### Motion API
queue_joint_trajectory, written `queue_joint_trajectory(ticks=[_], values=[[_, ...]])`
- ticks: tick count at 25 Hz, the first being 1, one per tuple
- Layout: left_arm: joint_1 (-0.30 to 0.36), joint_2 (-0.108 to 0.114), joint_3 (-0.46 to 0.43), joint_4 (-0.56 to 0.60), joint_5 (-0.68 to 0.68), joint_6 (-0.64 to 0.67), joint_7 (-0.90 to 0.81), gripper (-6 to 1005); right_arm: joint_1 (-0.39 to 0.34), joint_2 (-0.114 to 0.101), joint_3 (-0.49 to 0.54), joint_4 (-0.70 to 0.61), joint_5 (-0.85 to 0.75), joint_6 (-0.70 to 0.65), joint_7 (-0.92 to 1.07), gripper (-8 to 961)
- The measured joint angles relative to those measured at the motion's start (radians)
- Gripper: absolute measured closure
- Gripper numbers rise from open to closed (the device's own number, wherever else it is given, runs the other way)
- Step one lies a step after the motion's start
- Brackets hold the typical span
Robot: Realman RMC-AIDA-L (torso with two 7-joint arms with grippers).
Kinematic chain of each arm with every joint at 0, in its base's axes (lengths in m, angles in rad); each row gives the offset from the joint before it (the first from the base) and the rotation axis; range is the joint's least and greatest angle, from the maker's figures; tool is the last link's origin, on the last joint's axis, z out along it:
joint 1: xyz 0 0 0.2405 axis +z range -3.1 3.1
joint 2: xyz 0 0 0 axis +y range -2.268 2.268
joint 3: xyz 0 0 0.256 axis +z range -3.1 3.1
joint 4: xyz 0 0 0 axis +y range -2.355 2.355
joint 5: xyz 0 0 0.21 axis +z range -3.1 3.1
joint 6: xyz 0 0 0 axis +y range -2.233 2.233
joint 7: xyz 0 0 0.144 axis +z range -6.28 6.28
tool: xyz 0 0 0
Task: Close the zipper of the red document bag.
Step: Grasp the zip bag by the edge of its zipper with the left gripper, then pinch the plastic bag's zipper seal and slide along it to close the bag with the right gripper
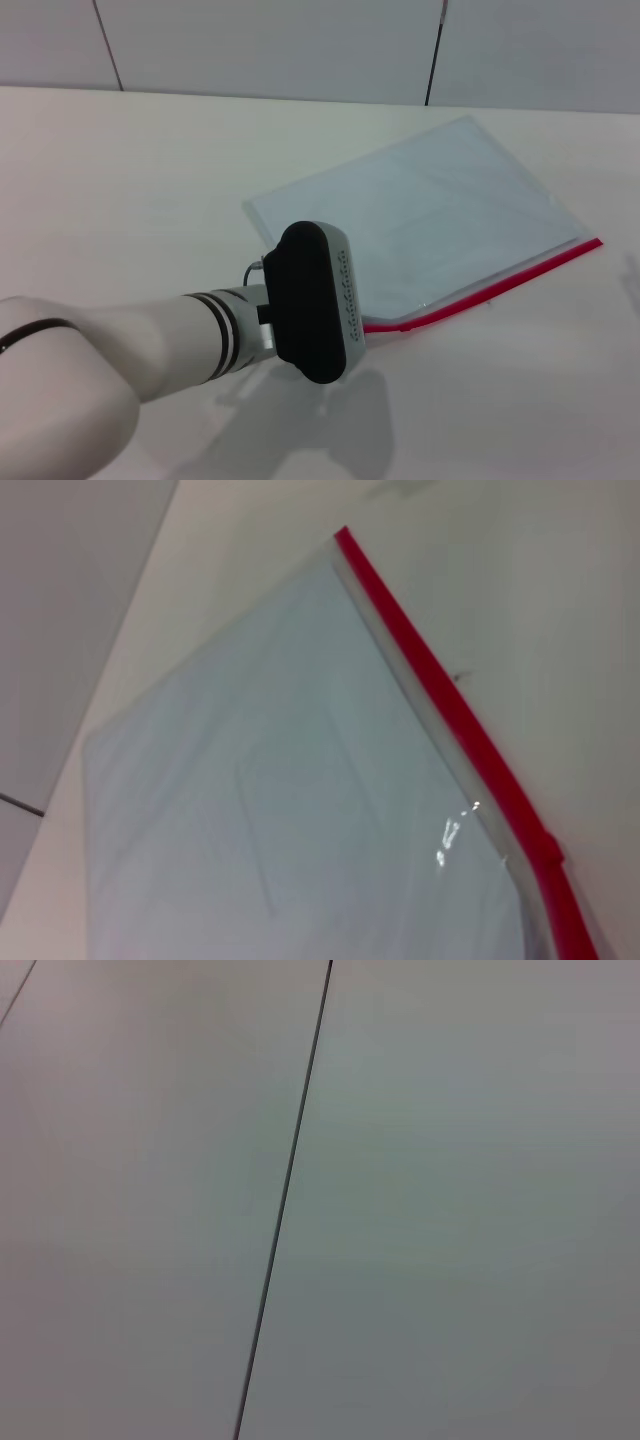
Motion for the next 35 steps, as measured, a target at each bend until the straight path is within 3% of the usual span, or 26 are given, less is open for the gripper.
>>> queue_joint_trajectory(ticks=[4, 9, 14, 19, 21, 25, 35], values=[[-0.001, 0.000, 0.011, -0.036, 0.006, -0.075, 0.003, 127, 0.000, 0.000, 0.000, 0.000, 0.000, 0.000, 0.000, 199], [-0.008, -0.002, 0.018, -0.070, 0.008, -0.103, 0.005, 283, -0.001, 0.000, -0.003, 0.001, 0.000, -0.002, 0.000, 199], [-0.016, -0.002, 0.020, -0.081, 0.010, -0.108, 0.016, 520, 0.001, -0.003, -0.030, -0.017, -0.008, 0.009, -0.003, 199], [-0.005, -0.002, 0.021, -0.085, 0.010, -0.160, 0.039, 741, 0.019, -0.003, -0.185, -0.090, -0.010, 0.015, -0.009, 200], [0.004, -0.002, 0.021, -0.089, 0.010, -0.189, 0.056, 772, 0.039, -0.005, -0.324, -0.152, -0.040, 0.041, -0.009, 200], [0.022, -0.001, 0.021, -0.109, 0.010, -0.266, 0.097, 835, 0.063, -0.005, -0.404, -0.189, -0.108, 0.090, -0.011, 201], [0.061, 0.000, 0.025, -0.142, 0.005, -0.416, 0.143, 944, 0.106, 0.000, -0.453, -0.177, -0.304, 0.231, -0.249, 212]])
